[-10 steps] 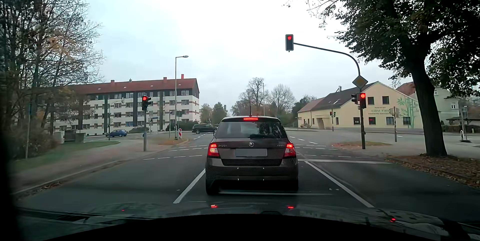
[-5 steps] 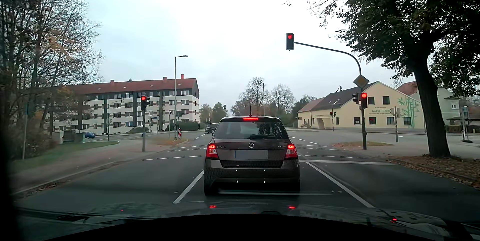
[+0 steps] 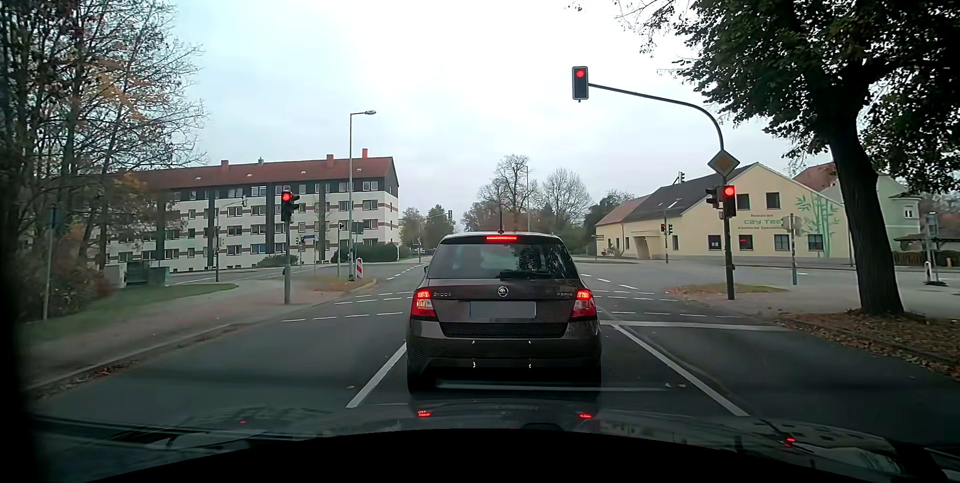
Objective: Follow the waypoints while adhering to traffic rules and regulations
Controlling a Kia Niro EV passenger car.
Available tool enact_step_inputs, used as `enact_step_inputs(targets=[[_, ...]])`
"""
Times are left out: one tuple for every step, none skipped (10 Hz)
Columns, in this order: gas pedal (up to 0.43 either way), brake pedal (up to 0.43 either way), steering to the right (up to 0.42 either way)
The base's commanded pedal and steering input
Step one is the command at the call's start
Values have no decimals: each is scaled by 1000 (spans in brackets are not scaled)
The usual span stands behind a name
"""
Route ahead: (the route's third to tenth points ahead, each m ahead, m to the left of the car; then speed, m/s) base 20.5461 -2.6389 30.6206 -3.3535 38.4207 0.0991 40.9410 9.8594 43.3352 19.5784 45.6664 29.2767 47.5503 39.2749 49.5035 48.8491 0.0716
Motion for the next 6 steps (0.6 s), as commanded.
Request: enact_step_inputs(targets=[[0,165,-9],[0,183,-9],[0,280,-9],[0,360,-9],[0,457,-9],[0,494,-9]])
